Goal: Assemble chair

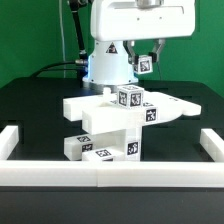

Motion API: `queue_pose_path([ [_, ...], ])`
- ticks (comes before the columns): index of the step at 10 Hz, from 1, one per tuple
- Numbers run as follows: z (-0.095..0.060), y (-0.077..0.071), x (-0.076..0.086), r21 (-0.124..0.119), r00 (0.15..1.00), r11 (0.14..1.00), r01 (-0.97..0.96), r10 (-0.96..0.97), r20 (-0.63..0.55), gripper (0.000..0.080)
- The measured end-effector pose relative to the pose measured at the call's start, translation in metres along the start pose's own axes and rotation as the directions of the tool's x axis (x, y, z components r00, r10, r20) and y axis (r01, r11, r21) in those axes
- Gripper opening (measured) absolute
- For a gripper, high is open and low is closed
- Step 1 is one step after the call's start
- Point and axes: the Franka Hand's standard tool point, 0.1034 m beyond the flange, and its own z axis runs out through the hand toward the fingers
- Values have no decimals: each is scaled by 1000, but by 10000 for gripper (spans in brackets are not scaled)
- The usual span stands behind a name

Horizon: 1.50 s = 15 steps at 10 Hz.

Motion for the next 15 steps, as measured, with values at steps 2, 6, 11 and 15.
queue_pose_path([
  [2,0,2,0,0,1000,1000,1,-1,0,290],
  [6,-16,54,19,-41,978,977,208,-209,-21,290],
  [11,-15,60,24,-51,972,971,235,-236,-5,290],
  [15,-17,89,58,-128,937,929,347,-350,-3,290],
])
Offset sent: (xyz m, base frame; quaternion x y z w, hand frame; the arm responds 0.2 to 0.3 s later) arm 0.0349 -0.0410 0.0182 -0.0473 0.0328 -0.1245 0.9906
